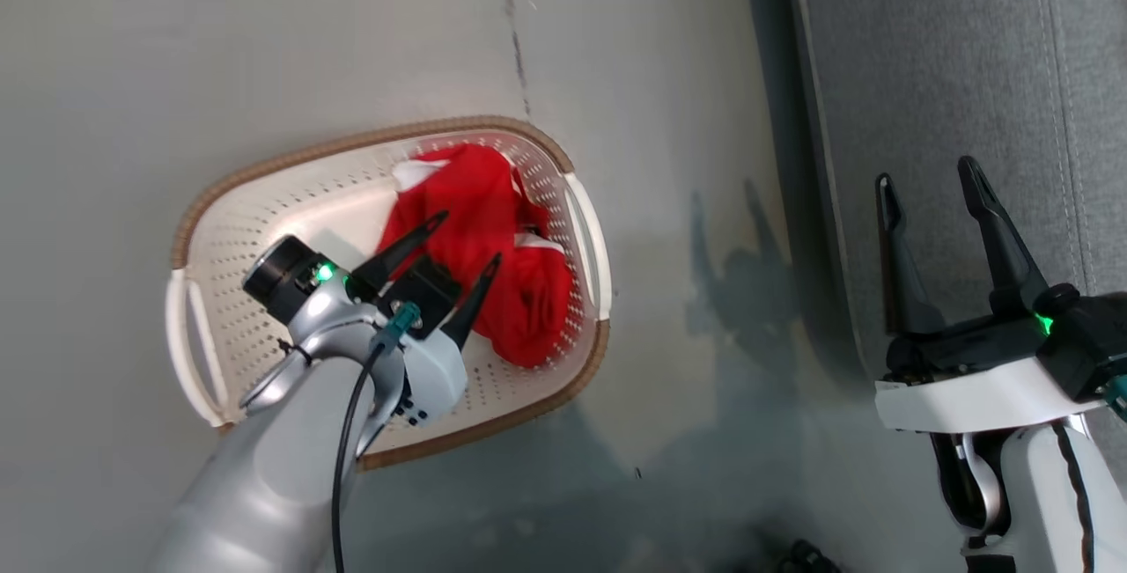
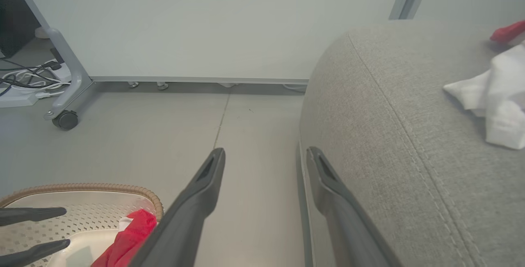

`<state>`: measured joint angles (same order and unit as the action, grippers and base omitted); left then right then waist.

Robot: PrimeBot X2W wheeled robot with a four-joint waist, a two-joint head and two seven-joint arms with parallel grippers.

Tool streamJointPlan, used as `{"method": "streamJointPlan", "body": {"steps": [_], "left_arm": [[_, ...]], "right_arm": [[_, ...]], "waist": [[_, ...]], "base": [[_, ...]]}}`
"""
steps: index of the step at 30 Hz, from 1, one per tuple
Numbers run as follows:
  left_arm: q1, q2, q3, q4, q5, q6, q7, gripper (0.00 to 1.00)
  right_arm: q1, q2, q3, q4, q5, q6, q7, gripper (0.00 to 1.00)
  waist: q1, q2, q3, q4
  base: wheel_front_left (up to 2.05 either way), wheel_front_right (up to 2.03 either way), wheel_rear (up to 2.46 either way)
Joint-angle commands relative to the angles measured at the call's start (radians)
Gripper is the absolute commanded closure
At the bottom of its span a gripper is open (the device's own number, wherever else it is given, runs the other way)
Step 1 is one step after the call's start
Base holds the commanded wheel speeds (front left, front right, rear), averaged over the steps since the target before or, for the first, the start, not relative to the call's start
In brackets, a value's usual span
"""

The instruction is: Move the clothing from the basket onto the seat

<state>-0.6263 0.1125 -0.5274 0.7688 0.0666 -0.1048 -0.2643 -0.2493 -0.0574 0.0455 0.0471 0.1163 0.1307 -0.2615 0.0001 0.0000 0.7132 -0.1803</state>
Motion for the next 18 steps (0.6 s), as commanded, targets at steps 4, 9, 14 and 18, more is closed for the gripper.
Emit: {"method": "streamJointPlan", "body": {"steps": [4, 9, 14, 18], "left_arm": [[-0.095, 0.005, 0.013, 0.177, -0.029, -0.003, 0.001, 0.0], [-0.207, -0.021, 0.036, 0.368, -0.068, -0.004, 0.031, 0.0], [-0.275, -0.035, 0.059, 0.453, -0.104, 0.004, 0.03, 0.0], [-0.305, -0.041, 0.064, 0.494, -0.114, 0.04, 0.103, 0.0]], "right_arm": [[-0.027, 0.006, 0.021, -0.02, 0.023, 0.0, -0.002, 0.0], [-0.042, 0.008, 0.052, -0.014, 0.069, 0.0, -0.002, 0.0], [-0.057, 0.007, 0.079, -0.007, 0.092, 0.0, -0.002, 0.0], [-0.067, 0.007, 0.089, -0.005, 0.103, 0.0, -0.002, 0.0]], "waist": [[-0.0001, 0.0, 0.124, -0.082], [-0.0001, 0.0, 0.173, -0.112], [-0.0001, 0.0, 0.208, -0.136], [-0.0001, 0.0, 0.232, -0.146]], "base": [[0.0, 0.0, 0.0], [0.0, 0.0, 0.0], [0.0, 0.0, 0.0], [0.0, 0.0, 0.0]]}}
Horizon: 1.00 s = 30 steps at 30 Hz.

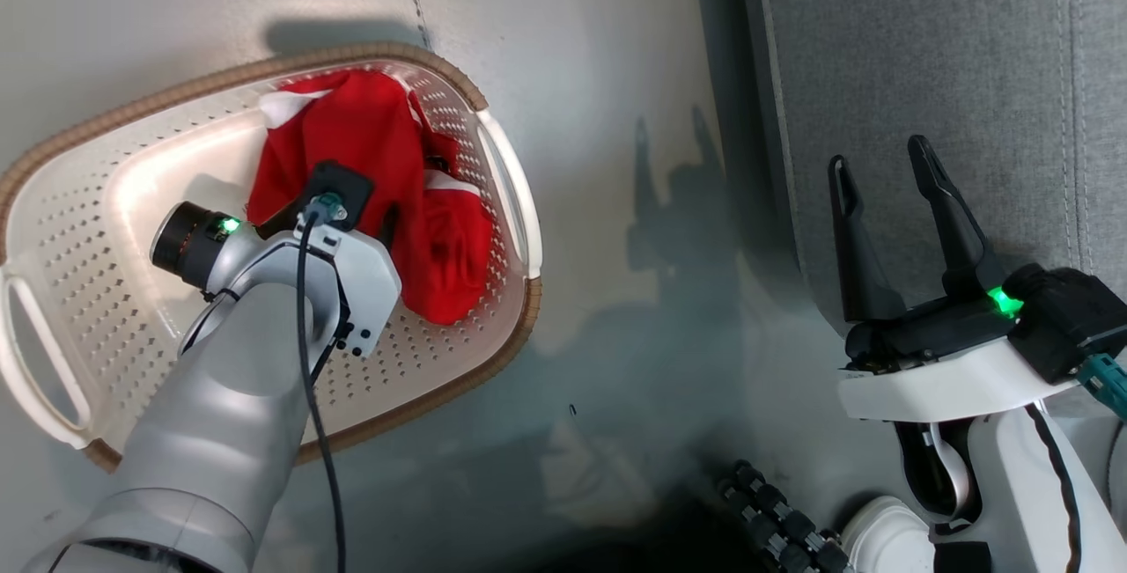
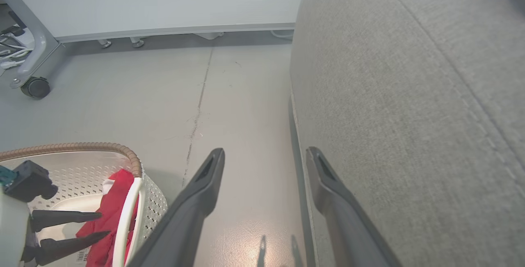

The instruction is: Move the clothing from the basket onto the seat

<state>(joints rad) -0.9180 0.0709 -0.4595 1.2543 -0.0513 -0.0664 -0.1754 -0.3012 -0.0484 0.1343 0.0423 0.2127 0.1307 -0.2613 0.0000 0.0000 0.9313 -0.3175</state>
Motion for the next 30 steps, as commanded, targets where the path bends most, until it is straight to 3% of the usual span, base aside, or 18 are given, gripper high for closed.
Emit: {"method": "streamJointPlan", "body": {"steps": [1, 8, 17, 30], "left_arm": [[-0.028, -0.002, -0.014, 0.019, 0.008, 0.004, 0.067, 0.0], [-0.043, 0.0, -0.038, 0.032, 0.014, 0.017, 0.144, 0.0], [-0.063, 0.044, -0.095, 0.035, 0.057, 0.045, 0.226, 0.0], [-0.13, 0.022, -0.161, 0.035, 0.082, 0.02, 0.176, 0.0]], "right_arm": [[-0.018, -0.002, 0.006, 0.001, 0.006, 0.0, -0.003, 0.0], [-0.007, -0.002, 0.021, 0.001, 0.002, 0.0, -0.002, 0.0], [0.023, -0.002, 0.056, 0.001, 0.009, 0.0, -0.003, 0.0], [0.049, -0.002, 0.069, -0.003, 0.032, 0.0, -0.003, 0.0]], "waist": [[0.0, 0.0, 0.023, -0.011], [0.0, 0.0, 0.042, -0.009], [0.0, 0.0, 0.074, -0.013], [0.0, 0.0, 0.1, -0.022]], "base": [[0.0, 0.0, 0.0], [0.0, 0.0, 0.0], [0.0, 0.0, 0.0], [0.0, 0.0, 0.0]]}}
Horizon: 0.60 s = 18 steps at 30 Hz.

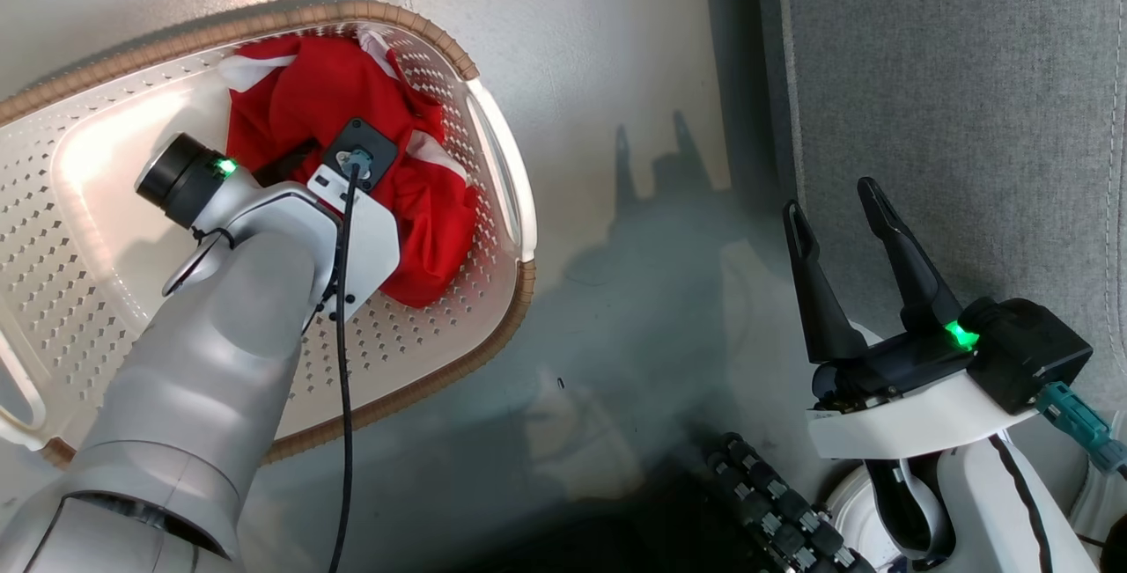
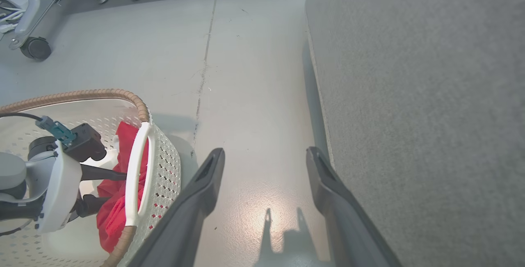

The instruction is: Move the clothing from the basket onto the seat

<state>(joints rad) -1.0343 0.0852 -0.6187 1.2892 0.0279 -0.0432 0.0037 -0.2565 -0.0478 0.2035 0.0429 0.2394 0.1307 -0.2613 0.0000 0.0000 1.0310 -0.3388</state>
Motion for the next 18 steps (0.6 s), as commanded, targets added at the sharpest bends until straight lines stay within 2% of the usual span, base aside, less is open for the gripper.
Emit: {"method": "streamJointPlan", "body": {"steps": [1, 10, 18], "left_arm": [[-0.018, 0.005, -0.005, 0.0, 0.003, -0.003, -0.001, 0.0], [-0.026, 0.005, -0.035, 0.0, 0.007, 0.008, 0.048, 0.0], [-0.057, 0.003, -0.071, 0.001, 0.023, -0.01, 0.131, 0.0]], "right_arm": [[0.006, -0.002, 0.001, -0.004, 0.007, 0.0, -0.003, 0.0], [0.018, -0.002, 0.011, -0.02, 0.017, 0.0, -0.003, 0.0], [0.027, -0.003, 0.012, -0.031, -0.001, 0.0, -0.003, 0.0]], "waist": [[0.0, 0.0, 0.002, -0.001], [0.0, 0.0, 0.007, -0.005], [0.0, 0.0, 0.013, -0.007]], "base": [[0.0, 0.0, 0.0], [0.0, 0.0, 0.0], [0.0, 0.0, 0.0]]}}
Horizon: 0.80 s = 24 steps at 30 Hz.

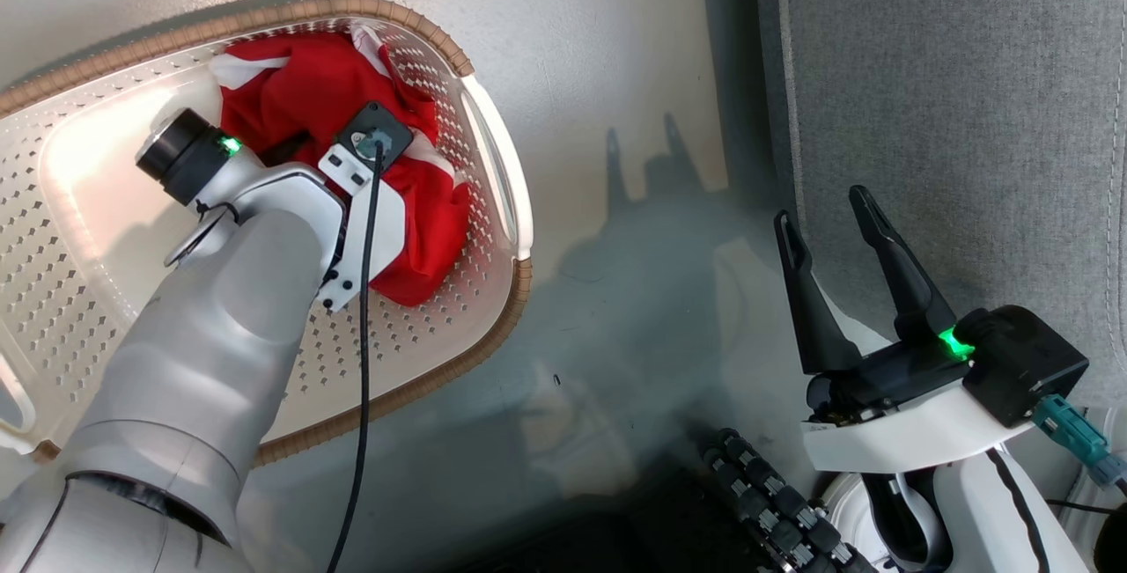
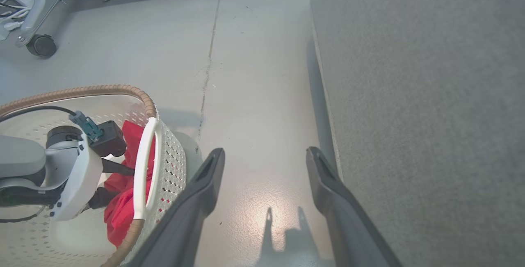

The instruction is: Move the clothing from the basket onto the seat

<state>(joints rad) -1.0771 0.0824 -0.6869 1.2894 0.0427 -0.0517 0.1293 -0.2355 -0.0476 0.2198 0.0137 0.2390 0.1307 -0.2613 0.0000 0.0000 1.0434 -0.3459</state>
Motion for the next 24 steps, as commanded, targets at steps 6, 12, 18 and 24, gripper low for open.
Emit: {"method": "streamJointPlan", "body": {"steps": [6, 12, 18, 24], "left_arm": [[-0.025, 0.014, -0.008, 0.0, -0.003, -0.005, 0.053, 0.0], [-0.025, 0.014, -0.012, 0.0, -0.02, -0.019, 0.055, 1.0], [-0.022, 0.016, -0.022, 0.0, -0.029, -0.027, 0.04, 1.0], [-0.009, 0.021, -0.04, 0.0, -0.032, -0.035, 0.029, 1.0]], "right_arm": [[0.007, -0.003, -0.003, -0.004, -0.003, 0.0, -0.003, 0.0], [0.002, -0.003, 0.005, 0.0, -0.002, 0.0, -0.003, 0.0], [-0.023, -0.003, 0.004, 0.012, -0.011, 0.0, -0.003, 0.0], [-0.052, -0.003, -0.004, 0.019, 0.008, 0.0, -0.002, 0.0]], "waist": [[0.0, 0.0, 0.0, -0.001], [0.0, 0.0, 0.002, -0.002], [0.0, 0.0, -0.005, -0.002], [0.0, 0.0, -0.023, -0.005]], "base": [[0.0, 0.0, 0.0], [0.0, 0.0, 0.0], [0.0, 0.0, 0.0], [0.0, 0.0, 0.0]]}}
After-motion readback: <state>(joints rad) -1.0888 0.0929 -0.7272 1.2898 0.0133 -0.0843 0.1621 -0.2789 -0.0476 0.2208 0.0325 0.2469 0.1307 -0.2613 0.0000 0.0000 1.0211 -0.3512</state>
